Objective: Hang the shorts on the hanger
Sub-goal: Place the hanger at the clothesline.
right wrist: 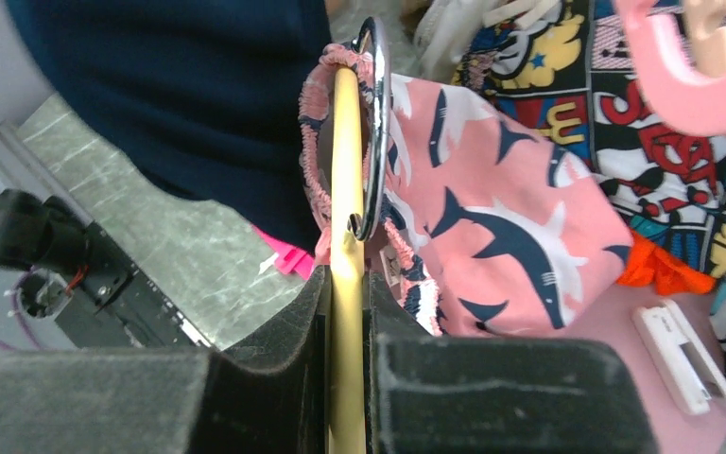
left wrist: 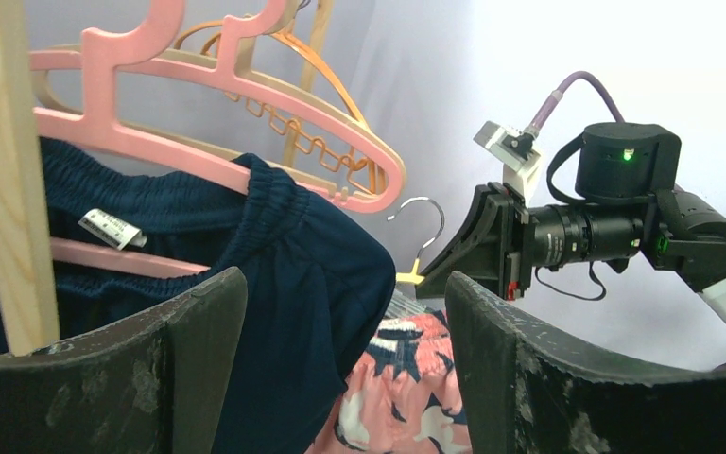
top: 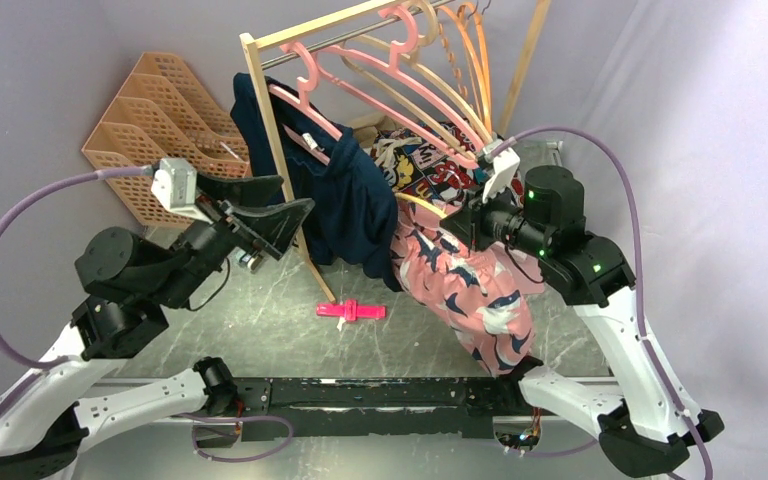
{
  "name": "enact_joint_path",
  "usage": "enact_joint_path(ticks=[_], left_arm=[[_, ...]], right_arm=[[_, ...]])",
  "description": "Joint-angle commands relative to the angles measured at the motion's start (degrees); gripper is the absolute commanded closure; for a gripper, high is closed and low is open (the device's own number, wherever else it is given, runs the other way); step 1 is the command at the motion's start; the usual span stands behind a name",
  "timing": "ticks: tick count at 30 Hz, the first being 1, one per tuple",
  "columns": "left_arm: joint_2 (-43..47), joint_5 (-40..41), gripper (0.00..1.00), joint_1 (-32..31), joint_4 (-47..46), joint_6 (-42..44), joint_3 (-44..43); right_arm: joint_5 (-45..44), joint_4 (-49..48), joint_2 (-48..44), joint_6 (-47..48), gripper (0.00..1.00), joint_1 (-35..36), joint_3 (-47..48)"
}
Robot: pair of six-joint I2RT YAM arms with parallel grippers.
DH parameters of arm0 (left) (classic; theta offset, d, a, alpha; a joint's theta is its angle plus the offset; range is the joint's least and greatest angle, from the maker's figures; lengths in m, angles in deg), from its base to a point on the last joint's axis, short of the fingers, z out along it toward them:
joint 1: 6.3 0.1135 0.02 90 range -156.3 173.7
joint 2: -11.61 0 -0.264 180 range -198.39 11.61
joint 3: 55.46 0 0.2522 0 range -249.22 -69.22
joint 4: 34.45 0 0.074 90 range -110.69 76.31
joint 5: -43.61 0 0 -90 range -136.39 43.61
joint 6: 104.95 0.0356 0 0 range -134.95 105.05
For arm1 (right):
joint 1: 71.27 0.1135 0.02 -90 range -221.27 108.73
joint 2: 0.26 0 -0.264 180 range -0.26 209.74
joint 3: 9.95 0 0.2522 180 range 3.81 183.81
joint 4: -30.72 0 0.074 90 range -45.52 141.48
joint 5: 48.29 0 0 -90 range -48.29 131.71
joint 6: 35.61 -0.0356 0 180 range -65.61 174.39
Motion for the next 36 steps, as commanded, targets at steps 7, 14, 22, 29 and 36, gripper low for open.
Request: enact_joint_path(ticks=[7, 14, 22, 29, 36], left_arm=[[9.1, 6.5, 0.18, 0.2, 9.3, -2.7, 5.8], [19.2, 12.8, 0.17, 0.2, 16.6, -6.8, 12.1], [25.1, 13.3, 0.17, 0.2, 22.0, -8.9, 15.4], [27.7, 13.6, 0.17, 0.2, 25.3, -10.7, 18.0], [30.2, 16.1, 0.17, 0.2, 30.7, -11.9, 18.4]], right_arm=[[-11.3, -7.6, 6.9, 0.2, 1.00, 0.7, 11.7], [-12.2, -11.4, 13.6, 0.7, 1.00, 4.2, 17.8], [-27.5, -19.9, 18.4, 6.0, 1.00, 15.9, 19.0], [-29.5, -23.3, 24.5, 9.5, 1.00, 15.7, 25.4], [-31.0, -23.6, 27.9, 12.6, 1.00, 14.8, 31.6]])
